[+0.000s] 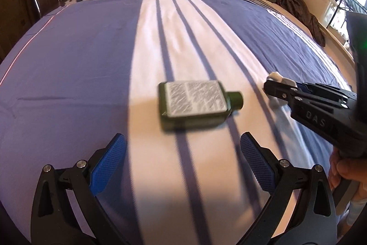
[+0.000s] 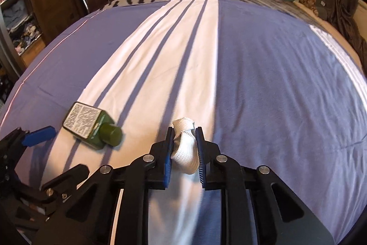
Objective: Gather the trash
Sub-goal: 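Grasp the green bottle with the left tool while the right tool grasps the white cap, then carry the green bottle in the left tool while the right tool carries the cap to the bin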
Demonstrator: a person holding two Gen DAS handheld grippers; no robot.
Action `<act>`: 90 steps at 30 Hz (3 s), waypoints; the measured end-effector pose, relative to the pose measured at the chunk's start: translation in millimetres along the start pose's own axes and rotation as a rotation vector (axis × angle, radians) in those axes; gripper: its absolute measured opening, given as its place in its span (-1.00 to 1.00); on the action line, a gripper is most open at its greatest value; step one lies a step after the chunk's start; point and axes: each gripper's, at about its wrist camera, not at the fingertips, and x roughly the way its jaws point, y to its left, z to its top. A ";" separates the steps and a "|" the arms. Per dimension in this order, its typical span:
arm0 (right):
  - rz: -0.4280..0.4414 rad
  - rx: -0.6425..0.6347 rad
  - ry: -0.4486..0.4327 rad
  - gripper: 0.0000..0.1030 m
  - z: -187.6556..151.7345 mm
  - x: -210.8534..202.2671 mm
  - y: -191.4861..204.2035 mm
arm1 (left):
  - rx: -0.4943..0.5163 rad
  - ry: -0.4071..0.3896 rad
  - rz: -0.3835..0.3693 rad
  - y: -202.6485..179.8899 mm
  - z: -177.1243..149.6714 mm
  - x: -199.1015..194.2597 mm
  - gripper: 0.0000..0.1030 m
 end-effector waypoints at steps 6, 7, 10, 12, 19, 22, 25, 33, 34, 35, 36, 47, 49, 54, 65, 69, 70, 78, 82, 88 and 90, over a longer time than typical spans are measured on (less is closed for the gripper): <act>-0.011 0.008 -0.017 -0.62 -1.0 -8.7 -17.5 | 0.010 0.003 -0.004 -10.0 15.1 16.5 0.84; -0.010 0.010 -0.020 -0.62 -1.5 -9.6 -19.5 | 0.007 0.006 -0.002 -10.5 17.7 19.7 0.84; -0.003 0.016 -0.023 -0.62 -3.0 -10.4 -24.5 | 0.008 0.008 0.002 -12.9 24.2 27.3 0.84; 0.002 0.018 -0.023 -0.62 -3.9 -10.2 -27.1 | 0.017 0.008 0.008 -15.2 26.2 29.9 0.84; 0.006 0.021 -0.025 -0.62 -12.4 -16.7 -30.3 | 0.027 0.016 0.025 -17.2 27.6 28.1 0.59; 0.004 0.016 -0.027 -0.62 -19.4 -27.3 -28.4 | 0.036 0.006 0.019 -18.4 17.7 12.8 0.59; -0.001 0.017 -0.028 -0.62 -27.6 -38.3 -28.5 | 0.046 -0.015 0.018 -21.0 6.1 -6.0 0.59; -0.013 0.025 -0.037 -0.62 -56.9 -83.2 -27.3 | 0.078 -0.080 -0.004 -38.4 -26.3 -71.4 0.59; -0.012 0.024 -0.044 -0.62 -62.1 -93.2 -25.5 | 0.079 -0.090 -0.009 -40.6 -29.6 -81.1 0.59; -0.011 0.024 -0.048 -0.62 -65.6 -98.8 -25.0 | 0.082 -0.100 -0.014 -42.8 -33.2 -90.9 0.59; -0.011 0.023 -0.054 -0.62 -68.6 -105.5 -23.8 | 0.087 -0.111 -0.017 -45.4 -37.4 -101.9 0.59; 0.002 -0.004 -0.144 -0.62 -103.0 -191.2 -2.7 | 0.113 -0.208 -0.038 -64.0 -81.8 -190.9 0.59; 0.006 -0.007 -0.155 -0.62 -111.6 -202.7 2.8 | 0.116 -0.220 -0.042 -65.3 -90.9 -202.8 0.59; 0.013 -0.019 -0.168 -0.62 -136.1 -221.2 18.2 | 0.128 -0.244 -0.055 -67.8 -116.9 -227.6 0.59; 0.055 -0.061 -0.155 -0.62 -207.6 -242.6 50.6 | 0.122 -0.227 -0.086 -66.8 -190.7 -246.9 0.59; 0.069 -0.039 -0.145 -0.62 -234.4 -244.1 53.9 | 0.118 -0.205 -0.090 -64.3 -218.0 -245.3 0.59; 0.073 -0.034 -0.139 -0.62 -241.8 -243.0 54.4 | 0.117 -0.201 -0.090 -63.3 -225.7 -244.7 0.59; 0.126 -0.011 -0.041 -0.62 -291.1 -218.6 63.9 | 0.095 -0.106 -0.134 -61.0 -287.5 -216.5 0.59; 0.133 -0.009 0.016 -0.62 -311.6 -203.8 65.5 | 0.082 -0.032 -0.129 -55.8 -313.5 -191.8 0.59; 0.126 0.004 0.117 -0.62 -340.1 -171.4 63.7 | 0.043 0.087 -0.108 -45.9 -338.3 -146.2 0.59; 0.123 0.008 0.153 -0.62 -349.5 -159.1 63.4 | 0.036 0.127 -0.103 -44.4 -347.2 -130.7 0.59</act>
